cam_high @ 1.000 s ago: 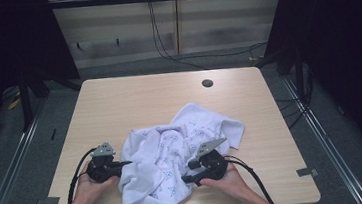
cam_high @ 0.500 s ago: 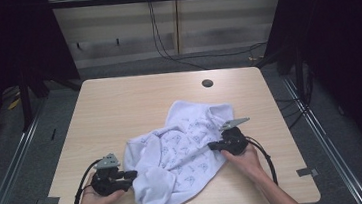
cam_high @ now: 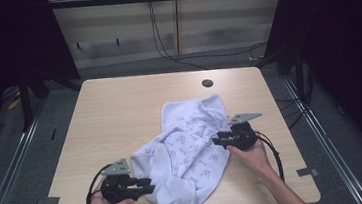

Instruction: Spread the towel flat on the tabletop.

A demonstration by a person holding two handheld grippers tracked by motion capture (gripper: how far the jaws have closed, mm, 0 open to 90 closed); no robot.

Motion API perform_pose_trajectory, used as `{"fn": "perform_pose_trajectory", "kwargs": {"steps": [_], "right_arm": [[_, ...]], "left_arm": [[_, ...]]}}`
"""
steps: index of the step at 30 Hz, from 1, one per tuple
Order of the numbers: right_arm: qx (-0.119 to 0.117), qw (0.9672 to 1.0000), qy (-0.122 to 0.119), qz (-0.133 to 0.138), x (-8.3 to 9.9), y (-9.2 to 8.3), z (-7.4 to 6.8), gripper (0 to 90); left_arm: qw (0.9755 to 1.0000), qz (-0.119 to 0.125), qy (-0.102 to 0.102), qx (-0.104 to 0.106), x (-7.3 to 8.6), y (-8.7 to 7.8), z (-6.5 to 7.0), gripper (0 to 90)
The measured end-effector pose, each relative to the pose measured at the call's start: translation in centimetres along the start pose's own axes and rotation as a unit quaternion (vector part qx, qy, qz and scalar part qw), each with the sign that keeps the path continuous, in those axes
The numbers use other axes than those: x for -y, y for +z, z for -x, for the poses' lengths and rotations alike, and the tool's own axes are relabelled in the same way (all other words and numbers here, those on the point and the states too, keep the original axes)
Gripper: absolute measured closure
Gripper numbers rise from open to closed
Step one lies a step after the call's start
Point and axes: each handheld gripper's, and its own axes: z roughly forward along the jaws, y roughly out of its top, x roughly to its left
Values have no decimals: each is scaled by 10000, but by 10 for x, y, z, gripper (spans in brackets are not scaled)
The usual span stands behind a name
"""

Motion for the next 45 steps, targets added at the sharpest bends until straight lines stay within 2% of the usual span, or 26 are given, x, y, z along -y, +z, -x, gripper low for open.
{"fn": "perform_pose_trajectory", "kwargs": {"steps": [1,3,6,7,8,9,11,12,13,14,16,17,19,22,24,26,27,30,32,34,36,37,39,40,41,45], "right_arm": [[-288,9995,-157,13,3,-7,-15,636],[-655,9974,-272,-123,8,-5,-33,636],[-875,9939,-536,-402,18,3,-57,620],[-874,9932,-600,-491,21,4,-62,603],[-874,9932,-600,-491,21,4,-62,603],[-786,9930,-659,-591,27,6,-64,576],[-657,9939,-641,-604,31,3,-59,544],[-657,9939,-641,-604,31,3,-59,544],[-503,9954,-569,-581,34,-1,-52,519],[-407,9955,-605,-604,36,-3,-48,506],[-243,9952,-662,-674,40,-5,-42,499],[-181,9952,-636,-725,43,-5,-39,502],[-164,9955,-642,-682,44,-6,-37,531],[19,9944,-797,-693,42,-4,-34,700],[16,9952,-688,-693,39,-2,-24,818],[24,9964,-528,-662,35,0,-11,869],[93,9965,-507,-663,33,2,-6,876],[347,9953,-567,-701,24,7,13,883],[505,9957,-405,-660,20,9,26,878],[696,9952,-280,-635,17,10,34,810],[760,9950,-212,-620,17,7,31,696],[723,9957,-225,-542,17,3,26,676],[406,9983,-201,-363,17,-10,11,670],[406,9983,-201,-363,17,-10,11,670],[6,9992,-251,-296,20,-22,-11,673],[-743,9963,-251,-359,30,-23,-42,677]], "left_arm": [[9996,137,21,-257,-7,-5,-9,684],[9984,149,44,-542,-15,0,-20,700],[9961,32,52,-881,-26,16,-39,689],[9961,32,52,-881,-26,16,-39,665],[9942,-53,114,-1067,-30,21,-44,665],[9929,-175,41,-1174,-35,31,-54,582],[9916,-327,-18,-1253,-37,39,-62,528],[9916,-327,-18,-1253,-37,39,-62,535],[9892,-666,31,-1307,-34,45,-66,566],[9875,-701,187,-1399,-30,47,-64,638],[9873,-786,323,-1344,-27,44,-61,765],[9855,-826,397,-1425,-26,42,-58,798],[9858,-819,388,-1414,-21,37,-55,829],[9883,-737,266,-1309,-12,28,-52,836],[9896,-680,156,-1261,-5,22,-49,835],[9903,-615,-68,-1244,0,17,-46,829],[9911,-599,-197,-1171,2,17,-44,823],[9928,-700,-156,-959,4,19,-32,814],[9946,-698,-201,-739,6,22,-24,814],[9945,-781,-149,-678,8,24,-14,813],[9943,-837,-79,-652,9,24,-6,800],[9948,-835,-122,-576,10,23,-4,787],[9951,-806,-157,-551,11,22,-2,768],[9955,-771,-156,-519,12,20,-2,768],[9961,-705,-154,-515,11,17,-2,735],[9978,-303,-181,-561,1,5,-7,707]]}}
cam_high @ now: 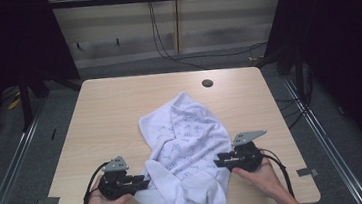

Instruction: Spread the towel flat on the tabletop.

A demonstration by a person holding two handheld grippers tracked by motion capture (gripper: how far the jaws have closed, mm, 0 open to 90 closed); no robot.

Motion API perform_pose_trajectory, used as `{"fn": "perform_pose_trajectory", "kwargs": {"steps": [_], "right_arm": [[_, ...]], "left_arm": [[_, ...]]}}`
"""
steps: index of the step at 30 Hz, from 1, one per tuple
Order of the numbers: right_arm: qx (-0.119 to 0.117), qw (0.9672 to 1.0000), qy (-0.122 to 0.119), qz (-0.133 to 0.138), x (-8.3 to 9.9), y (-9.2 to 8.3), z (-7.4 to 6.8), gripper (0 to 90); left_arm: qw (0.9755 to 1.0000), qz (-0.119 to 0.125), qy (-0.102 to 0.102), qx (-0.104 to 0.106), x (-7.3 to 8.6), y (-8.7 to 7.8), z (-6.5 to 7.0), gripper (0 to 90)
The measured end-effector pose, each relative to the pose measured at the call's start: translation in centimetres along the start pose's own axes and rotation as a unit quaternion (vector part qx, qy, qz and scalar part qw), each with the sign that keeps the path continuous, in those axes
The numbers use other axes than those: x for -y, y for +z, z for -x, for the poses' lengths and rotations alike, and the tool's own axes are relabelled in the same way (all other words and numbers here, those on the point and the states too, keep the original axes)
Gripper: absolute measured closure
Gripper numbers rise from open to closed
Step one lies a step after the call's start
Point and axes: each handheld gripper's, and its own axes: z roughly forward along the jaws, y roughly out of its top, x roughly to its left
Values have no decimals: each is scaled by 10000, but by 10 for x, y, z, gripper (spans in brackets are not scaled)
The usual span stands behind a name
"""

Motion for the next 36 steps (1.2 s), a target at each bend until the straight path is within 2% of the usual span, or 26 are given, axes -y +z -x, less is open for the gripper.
{"fn": "perform_pose_trajectory", "kwargs": {"steps": [2,6,8,9,11,13,14,15,16,17,18,19,20,21,24,26,27,28,29,30,33,35,36], "right_arm": [[-254,9996,-1,-77,1,10,-6,670],[-449,9987,-93,-211,-4,29,-11,637],[-543,9980,-169,-290,-5,36,-14,621],[-599,9975,-195,-312,-5,38,-16,617],[-577,9972,-277,-396,-4,41,-19,605],[-387,9970,-465,-481,-2,43,-22,628],[-341,9969,-515,-494,-2,43,-22,620],[-341,9969,-515,-494,-2,43,-22,620],[-298,9970,-554,-453,-1,43,-24,647],[-268,9970,-585,-441,0,43,-25,683],[-291,9968,-593,-458,0,43,-25,730],[-237,9969,-598,-458,1,42,-24,793],[-252,9971,-570,-434,1,42,-23,835],[-354,9973,-470,-448,1,41,-20,858],[-479,9980,-216,-359,3,36,-15,870],[-556,9983,-62,-176,2,27,-12,870],[-556,9983,-62,-176,2,27,-12,870],[-573,9983,74,49,2,17,-8,870],[-573,9983,74,49,2,17,-8,870],[-548,9981,160,222,1,6,-5,869],[-535,9975,229,404,1,-10,-5,869],[-574,9969,236,475,2,-16,-5,869],[-610,9963,239,564,4,-30,-10,870]], "left_arm": [[9998,166,5,-53,-6,-3,-4,703],[9991,399,28,-134,-15,-11,-11,671],[9984,535,-37,-165,-17,-14,-16,648],[9984,534,-29,-163,-18,-13,-18,637],[9985,514,-7,-166,-20,-10,-19,614],[9990,401,16,-187,-25,7,-25,580],[9992,248,-6,-320,-27,14,-25,580],[9992,248,-6,-320,-27,14,-25,601],[9994,6,68,-340,-29,27,-20,612],[9990,-57,196,-399,-30,31,-16,613],[9987,-129,242,-428,-30,34,-13,638],[9987,-174,273,-398,-30,35,-12,737],[9992,-153,231,-304,-30,35,-13,794],[9995,-101,159,-248,-29,33,-15,828],[9998,171,15,-83,-27,18,-18,840],[9994,329,15,-63,-25,7,-18,841],[9994,329,15,-63,-25,7,-18,841],[9988,492,-32,-10,-23,-4,-17,841],[9988,492,-32,-10,-23,-4,-17,841],[9983,590,-8,-1,-20,-14,-13,841],[9976,693,4,28,-16,-23,-8,840],[9967,797,-24,144,-11,-34,-2,840],[9966,814,-2,139,-7,-39,2,840]]}}
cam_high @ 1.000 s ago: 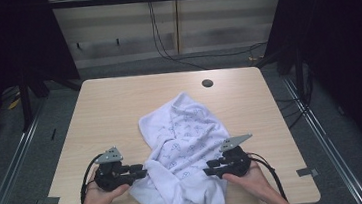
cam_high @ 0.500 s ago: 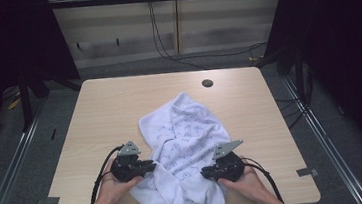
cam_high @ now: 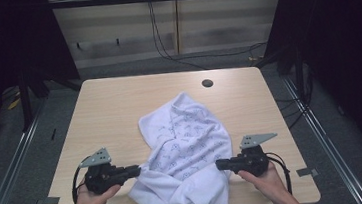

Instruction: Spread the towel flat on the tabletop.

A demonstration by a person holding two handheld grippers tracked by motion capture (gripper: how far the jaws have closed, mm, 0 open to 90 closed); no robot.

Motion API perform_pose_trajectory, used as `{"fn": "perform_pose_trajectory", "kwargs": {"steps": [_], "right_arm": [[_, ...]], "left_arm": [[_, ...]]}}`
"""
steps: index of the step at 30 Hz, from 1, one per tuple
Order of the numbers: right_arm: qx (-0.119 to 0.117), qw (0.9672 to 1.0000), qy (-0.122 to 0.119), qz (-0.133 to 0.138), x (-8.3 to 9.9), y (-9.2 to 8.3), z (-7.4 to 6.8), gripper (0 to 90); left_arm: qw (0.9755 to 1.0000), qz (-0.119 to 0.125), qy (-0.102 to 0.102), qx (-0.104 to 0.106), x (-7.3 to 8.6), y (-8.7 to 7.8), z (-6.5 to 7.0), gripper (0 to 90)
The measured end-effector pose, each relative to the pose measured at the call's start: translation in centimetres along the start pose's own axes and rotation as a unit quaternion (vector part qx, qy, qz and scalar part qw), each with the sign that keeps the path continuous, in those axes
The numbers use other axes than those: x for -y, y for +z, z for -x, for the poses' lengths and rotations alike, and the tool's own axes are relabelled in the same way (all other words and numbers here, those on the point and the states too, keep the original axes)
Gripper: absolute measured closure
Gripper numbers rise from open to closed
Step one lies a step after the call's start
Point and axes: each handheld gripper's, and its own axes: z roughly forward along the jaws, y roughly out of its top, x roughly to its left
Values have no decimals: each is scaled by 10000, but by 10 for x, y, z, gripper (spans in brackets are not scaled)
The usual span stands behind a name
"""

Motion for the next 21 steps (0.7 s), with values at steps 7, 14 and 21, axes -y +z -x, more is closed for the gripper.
{"fn": "perform_pose_trajectory", "kwargs": {"steps": [7,14,21], "right_arm": [[-311,9995,-4,32,17,-33,-27,869],[-672,9973,-282,-99,43,-58,-69,751],[54,9999,-121,96,33,-52,-38,694]], "left_arm": [[9995,-169,145,208,30,-34,36,838],[9988,95,205,438,49,-73,63,729],[9995,231,109,184,22,-69,34,651]]}}
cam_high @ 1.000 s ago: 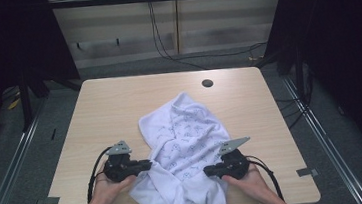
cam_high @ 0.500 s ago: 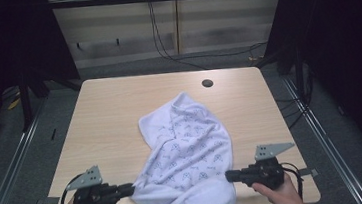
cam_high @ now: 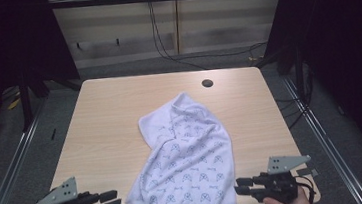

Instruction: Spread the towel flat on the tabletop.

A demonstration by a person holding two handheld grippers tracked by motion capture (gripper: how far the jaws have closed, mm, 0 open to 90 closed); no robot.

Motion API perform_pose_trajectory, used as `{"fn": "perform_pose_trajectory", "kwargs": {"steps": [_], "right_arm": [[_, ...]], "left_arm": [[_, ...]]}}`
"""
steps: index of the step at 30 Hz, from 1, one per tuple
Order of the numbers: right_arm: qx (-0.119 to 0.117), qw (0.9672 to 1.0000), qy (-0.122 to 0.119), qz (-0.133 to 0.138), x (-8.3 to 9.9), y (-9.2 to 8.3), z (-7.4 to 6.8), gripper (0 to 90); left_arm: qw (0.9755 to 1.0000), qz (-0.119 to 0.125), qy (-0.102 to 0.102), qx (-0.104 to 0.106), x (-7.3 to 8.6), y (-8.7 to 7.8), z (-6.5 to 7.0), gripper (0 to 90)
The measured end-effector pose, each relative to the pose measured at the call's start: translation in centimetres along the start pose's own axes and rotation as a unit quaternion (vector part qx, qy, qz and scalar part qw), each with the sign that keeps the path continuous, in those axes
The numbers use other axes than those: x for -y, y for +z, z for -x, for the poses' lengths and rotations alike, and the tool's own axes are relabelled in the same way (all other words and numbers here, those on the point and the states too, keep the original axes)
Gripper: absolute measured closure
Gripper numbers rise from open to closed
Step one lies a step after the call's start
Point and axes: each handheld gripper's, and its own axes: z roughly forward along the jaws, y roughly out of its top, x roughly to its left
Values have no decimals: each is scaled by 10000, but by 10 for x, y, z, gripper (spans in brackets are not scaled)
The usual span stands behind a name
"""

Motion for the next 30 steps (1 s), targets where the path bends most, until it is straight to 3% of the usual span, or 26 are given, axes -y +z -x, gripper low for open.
{"fn": "perform_pose_trajectory", "kwargs": {"steps": [2,3,7,8,9,11,12,15,16,18,22,24,25,26,27,28,30], "right_arm": [[261,9996,-44,-74,-4,10,17,685],[392,9992,28,-110,-7,17,27,685],[853,9957,77,-343,-19,42,64,690],[1001,9941,5,-416,-21,48,71,691],[1104,9928,-25,-471,-23,53,77,691],[1172,9917,42,-527,-26,61,88,694],[1248,9904,60,-584,-27,65,91,691],[1405,9877,118,-681,-25,74,101,657],[1403,9876,155,-686,-25,75,103,649],[1292,9894,250,-608,-23,75,105,631],[1359,9881,70,-710,-21,80,103,610],[1416,9866,-2,-816,-21,82,102,609],[1423,9866,-83,-791,-20,85,100,609],[1423,9866,-83,-791,-20,85,100,609],[1452,9862,-97,-794,-20,85,100,624],[1527,9852,-188,-759,-18,86,99,660],[1638,9824,-331,-837,-19,86,96,691]], "left_arm": [[9999,-21,-8,-113,-4,5,-6,652],[9995,-178,-146,-231,-11,23,-23,644],[9969,-436,-413,-509,-22,68,-63,652],[9969,-436,-413,-509,-22,68,-63,663],[9947,-571,-524,-678,-24,89,-81,692],[9925,-708,-541,-831,-25,105,-93,725],[9921,-825,-541,-772,-25,113,-97,732],[9913,-952,-515,-753,-23,127,-97,668],[9913,-952,-515,-753,-23,127,-97,630],[9886,-1174,-444,-830,-19,136,-97,586],[9882,-1281,-470,-689,-20,148,-91,550],[9873,-1340,-376,-764,-21,151,-86,608],[9861,-1455,-166,-785,-22,156,-79,689],[9861,-1455,-166,-785,-22,156,-79,763],[9870,-1451,-89,-685,-22,156,-76,763],[9859,-1468,20,-804,-23,152,-74,860],[9868,-1412,-17,-790,-22,147,-74,869]]}}
